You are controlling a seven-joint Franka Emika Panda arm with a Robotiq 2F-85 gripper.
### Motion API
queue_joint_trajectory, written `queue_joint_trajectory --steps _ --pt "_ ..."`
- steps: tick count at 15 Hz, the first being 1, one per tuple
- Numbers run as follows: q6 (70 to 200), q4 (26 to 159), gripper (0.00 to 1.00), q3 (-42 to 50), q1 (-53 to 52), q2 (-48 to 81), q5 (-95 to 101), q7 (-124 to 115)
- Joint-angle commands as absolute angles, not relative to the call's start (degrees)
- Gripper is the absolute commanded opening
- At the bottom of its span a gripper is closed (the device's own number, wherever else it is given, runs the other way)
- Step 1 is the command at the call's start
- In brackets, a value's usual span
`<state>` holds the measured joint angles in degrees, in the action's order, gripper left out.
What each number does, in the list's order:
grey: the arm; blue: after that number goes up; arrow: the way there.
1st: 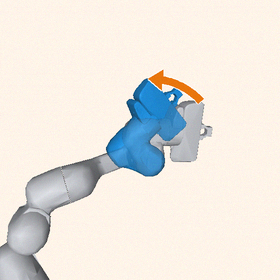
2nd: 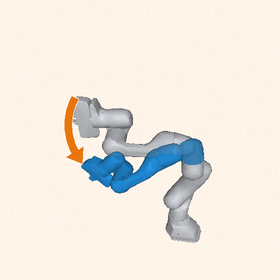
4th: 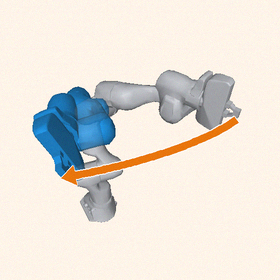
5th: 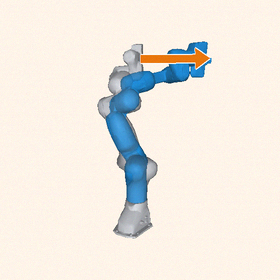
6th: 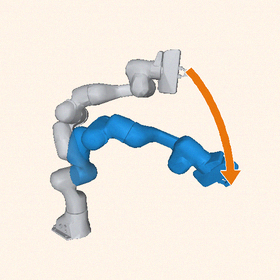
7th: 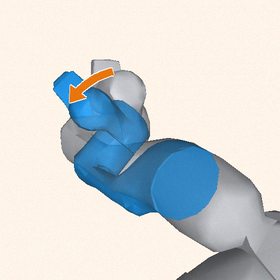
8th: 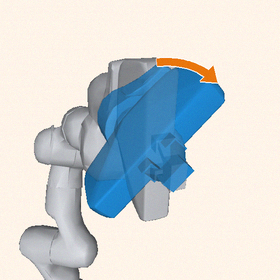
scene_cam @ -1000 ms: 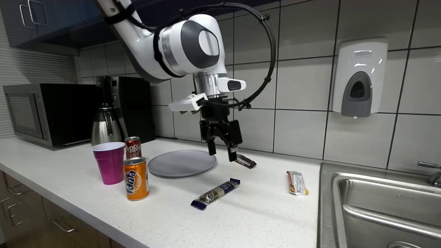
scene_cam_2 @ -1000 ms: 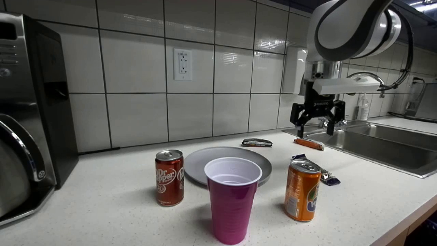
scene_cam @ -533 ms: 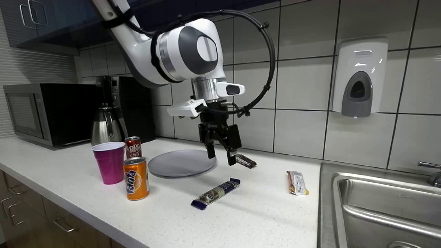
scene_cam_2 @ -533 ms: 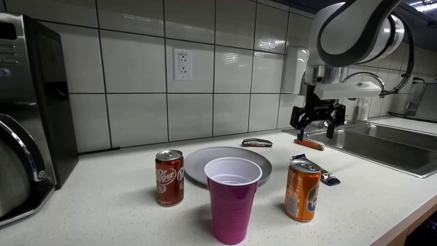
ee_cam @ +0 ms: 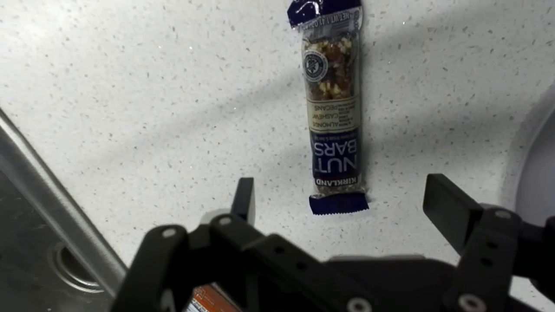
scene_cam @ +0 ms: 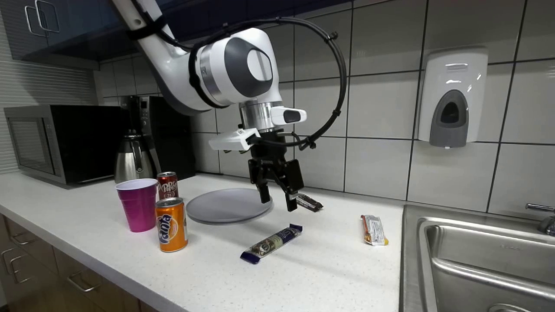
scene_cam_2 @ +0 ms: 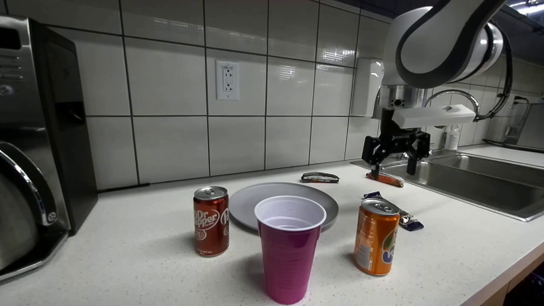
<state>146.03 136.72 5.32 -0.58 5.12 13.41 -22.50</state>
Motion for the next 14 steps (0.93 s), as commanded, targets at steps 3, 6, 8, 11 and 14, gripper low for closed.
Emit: queue_joint_trajectory --steps 3,6,8,11,14 --pt "147.08 136.96 1.00 5.14 -0.35 6.36 14.85 -22.66" --pt "147.11 137.02 1.00 5.28 -0.44 7.29 14.65 -22.50" --pt "147.13 136.88 1.00 5.29 -0.41 8.02 14.10 -22.05" --pt "147.21 136.60 1.00 5.33 -0.51 9.20 13.78 -21.79" --pt "147.42 136.34 1.00 5.40 -0.58 10.32 13.37 -21.50"
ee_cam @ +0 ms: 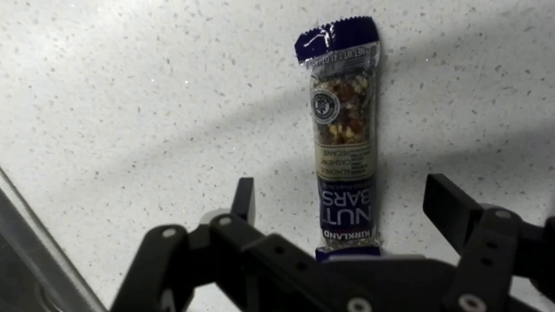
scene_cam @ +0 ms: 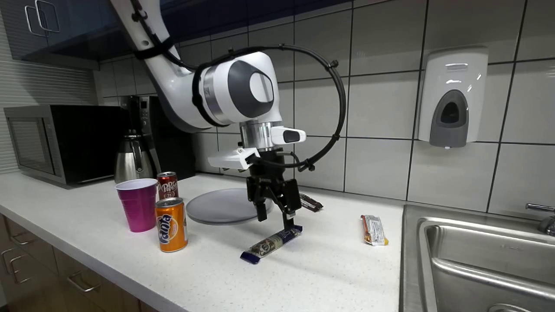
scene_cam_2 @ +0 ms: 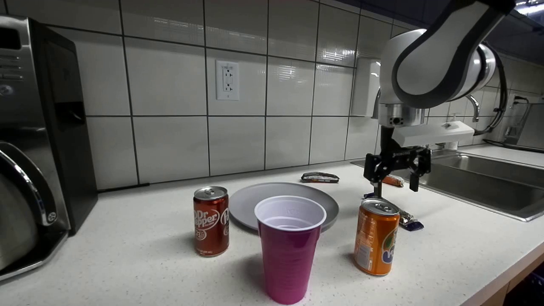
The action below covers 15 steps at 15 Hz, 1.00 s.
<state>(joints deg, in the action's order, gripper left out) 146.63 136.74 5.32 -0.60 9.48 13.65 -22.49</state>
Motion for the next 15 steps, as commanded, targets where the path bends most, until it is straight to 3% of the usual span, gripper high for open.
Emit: queue_joint_trajectory --steps 1,15 --pt "147.49 136.27 1.00 5.40 -0.62 10.60 13.27 -21.44" --pt "148.14 134.08 1.00 5.59 -0.89 14.74 12.17 -20.52"
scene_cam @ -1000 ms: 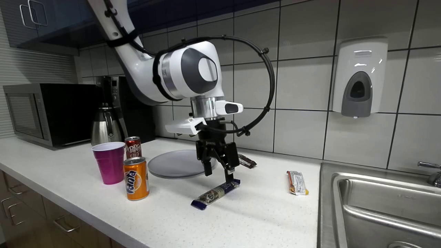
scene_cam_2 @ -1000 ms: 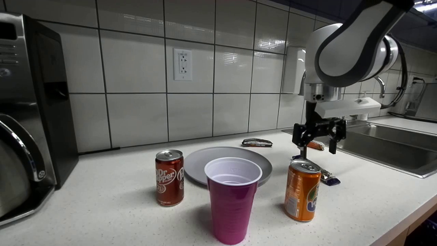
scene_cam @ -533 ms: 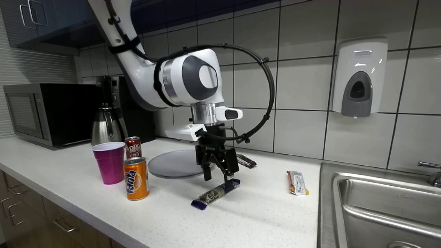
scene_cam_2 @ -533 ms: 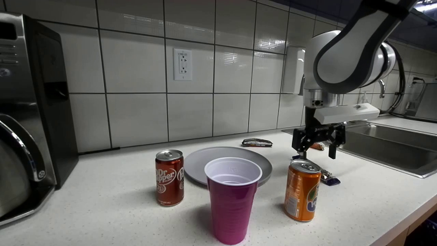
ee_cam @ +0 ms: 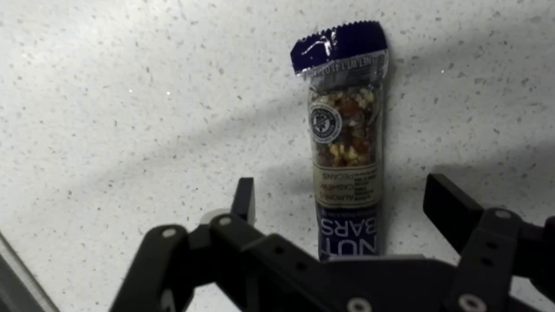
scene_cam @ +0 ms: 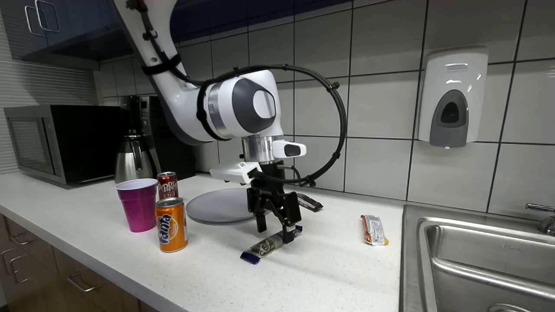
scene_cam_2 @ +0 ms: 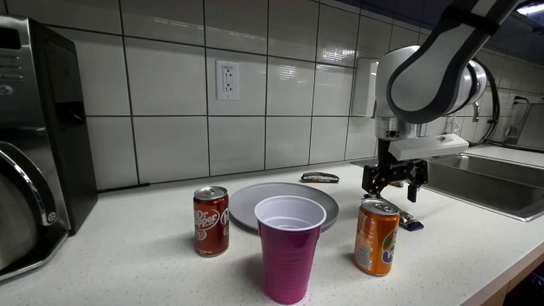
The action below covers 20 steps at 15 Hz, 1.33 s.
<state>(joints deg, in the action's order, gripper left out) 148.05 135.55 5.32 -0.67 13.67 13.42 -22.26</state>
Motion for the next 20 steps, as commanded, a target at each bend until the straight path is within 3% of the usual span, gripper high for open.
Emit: queue_joint_trajectory --steps 1,6,7,8,16,17,20 --pt "148.12 133.82 1.00 5.62 -0.89 15.00 12.09 -20.48" --pt "148.37 132.81 1.00 5.77 -0.84 16.18 11.66 -20.25" --pt "148.58 132.75 0.75 5.78 -0.81 16.32 11.52 -20.27" --pt "148.65 132.65 0.74 5.80 -0.82 16.45 11.50 -20.21" --pt "148.65 131.92 0.12 5.87 -0.74 17.00 11.02 -19.49" --pt "148.57 131.90 0.08 5.89 -0.74 16.89 11.00 -19.47" --pt "148.35 131.78 0.08 5.92 -0.91 16.17 11.11 -19.58"
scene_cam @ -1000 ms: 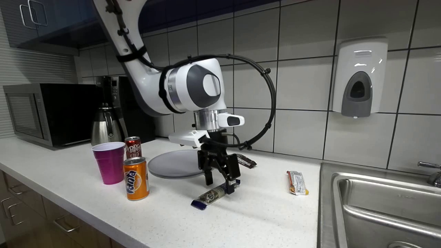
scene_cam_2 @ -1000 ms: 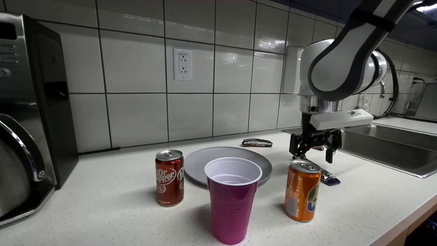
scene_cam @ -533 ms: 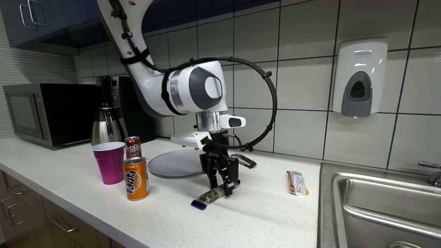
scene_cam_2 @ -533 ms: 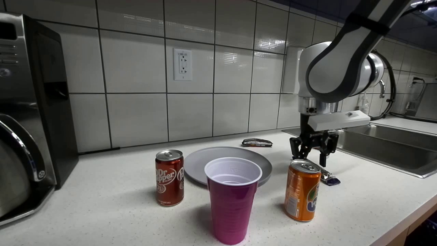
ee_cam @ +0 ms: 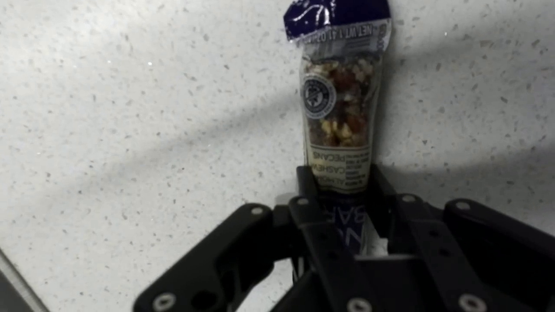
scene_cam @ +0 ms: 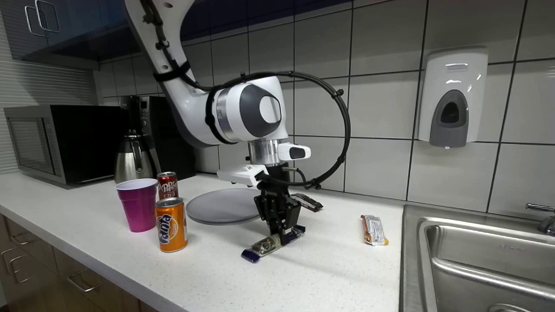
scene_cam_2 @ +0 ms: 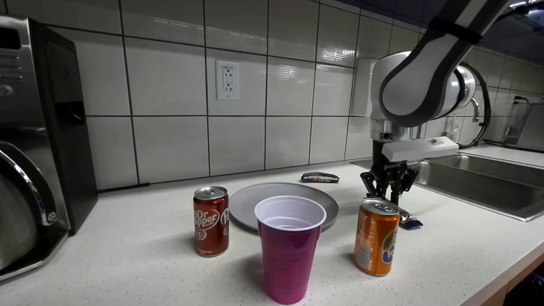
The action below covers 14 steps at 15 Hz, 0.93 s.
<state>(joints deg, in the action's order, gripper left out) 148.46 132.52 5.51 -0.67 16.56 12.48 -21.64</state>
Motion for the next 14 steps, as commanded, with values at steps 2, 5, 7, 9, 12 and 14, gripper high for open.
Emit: queue_joint_trajectory --steps 2,5,7,9,12,14 --pt "148.20 131.55 0.08 5.79 -1.05 15.64 11.05 -19.63" --pt "148.08 130.80 0.08 5.18 -1.31 15.42 10.38 -19.27" --pt "147.88 130.22 0.08 4.74 -1.61 15.35 9.80 -18.86" --pt "147.48 129.59 0.08 4.39 -2.05 15.27 9.14 -18.46" --pt "146.93 128.52 0.08 3.80 -2.95 15.26 8.73 -17.89" --pt "146.79 127.58 0.08 3.38 -3.57 15.42 8.83 -17.59"
